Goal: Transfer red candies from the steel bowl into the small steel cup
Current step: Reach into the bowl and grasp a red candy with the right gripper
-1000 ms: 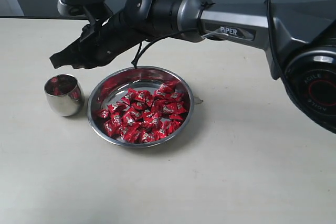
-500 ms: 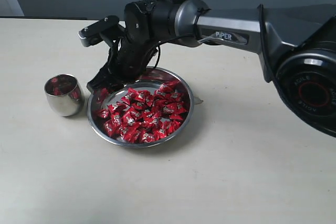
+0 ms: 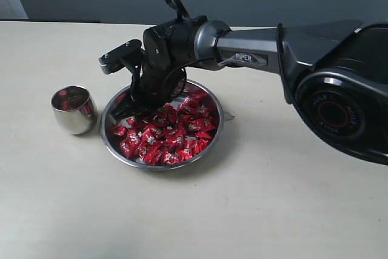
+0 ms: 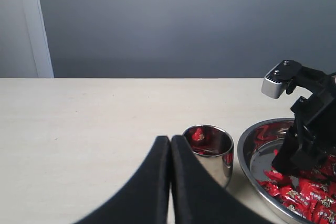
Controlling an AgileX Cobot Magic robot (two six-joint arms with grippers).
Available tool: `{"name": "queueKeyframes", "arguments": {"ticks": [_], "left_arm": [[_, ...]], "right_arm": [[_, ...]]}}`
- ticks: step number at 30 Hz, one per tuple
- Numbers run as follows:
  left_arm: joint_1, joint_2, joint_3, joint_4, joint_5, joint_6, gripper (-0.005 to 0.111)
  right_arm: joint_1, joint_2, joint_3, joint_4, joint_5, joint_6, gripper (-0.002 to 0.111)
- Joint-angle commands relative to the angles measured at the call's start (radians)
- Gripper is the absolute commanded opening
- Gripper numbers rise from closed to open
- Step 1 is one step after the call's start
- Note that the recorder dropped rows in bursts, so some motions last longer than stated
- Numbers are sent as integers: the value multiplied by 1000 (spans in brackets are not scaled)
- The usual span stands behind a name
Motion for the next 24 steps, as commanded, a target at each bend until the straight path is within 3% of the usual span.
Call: {"name": "queueKeyframes", "arguments": {"ticks": [1,7,24], "left_arm": [[-5,-5,1,0,-6,-4,0],[-5,-5,1,0,-6,-4,0],[-5,-5,1,0,-6,-4,0]], "right_arm": [[-3,26,-4,-27,10,8,15],[-3,23,-4,-27,9,9,-1],[-3,-75,-4,-21,-27,9,-1]]}}
